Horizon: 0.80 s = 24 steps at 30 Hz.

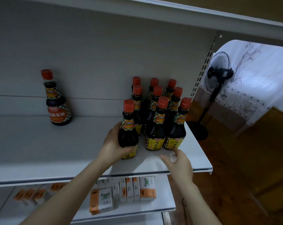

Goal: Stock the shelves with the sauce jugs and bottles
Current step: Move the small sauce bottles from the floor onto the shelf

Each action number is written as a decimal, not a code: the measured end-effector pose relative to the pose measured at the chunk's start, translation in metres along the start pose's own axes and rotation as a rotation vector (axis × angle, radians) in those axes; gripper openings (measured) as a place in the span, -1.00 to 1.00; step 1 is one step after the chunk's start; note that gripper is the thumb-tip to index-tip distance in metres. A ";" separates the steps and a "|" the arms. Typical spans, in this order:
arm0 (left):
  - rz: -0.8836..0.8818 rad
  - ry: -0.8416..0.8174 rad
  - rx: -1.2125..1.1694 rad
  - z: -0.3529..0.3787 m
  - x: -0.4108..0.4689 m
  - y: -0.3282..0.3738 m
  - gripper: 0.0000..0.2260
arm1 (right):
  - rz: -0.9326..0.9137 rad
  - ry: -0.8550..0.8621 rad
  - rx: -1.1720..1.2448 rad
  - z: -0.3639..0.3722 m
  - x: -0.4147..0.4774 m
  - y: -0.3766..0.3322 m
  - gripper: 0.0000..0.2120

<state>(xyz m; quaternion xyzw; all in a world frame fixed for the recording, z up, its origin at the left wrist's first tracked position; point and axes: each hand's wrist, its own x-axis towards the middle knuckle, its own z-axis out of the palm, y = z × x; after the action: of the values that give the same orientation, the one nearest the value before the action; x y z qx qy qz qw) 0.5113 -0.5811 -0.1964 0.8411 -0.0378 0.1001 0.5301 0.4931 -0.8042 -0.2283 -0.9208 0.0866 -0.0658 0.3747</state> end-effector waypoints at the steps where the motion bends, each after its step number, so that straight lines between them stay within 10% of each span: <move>1: -0.001 0.005 -0.020 0.005 0.003 0.003 -0.36 | 0.001 -0.005 0.010 0.000 -0.001 0.003 -0.42; 24: -0.082 -0.036 -0.057 0.030 0.009 -0.005 -0.14 | 0.020 -0.014 0.402 -0.007 0.032 0.009 -0.26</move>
<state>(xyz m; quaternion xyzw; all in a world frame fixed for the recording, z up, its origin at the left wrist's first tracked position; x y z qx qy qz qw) 0.5244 -0.6054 -0.2110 0.8283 -0.0157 0.0618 0.5567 0.5223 -0.8219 -0.2272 -0.8269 0.0784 -0.0717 0.5523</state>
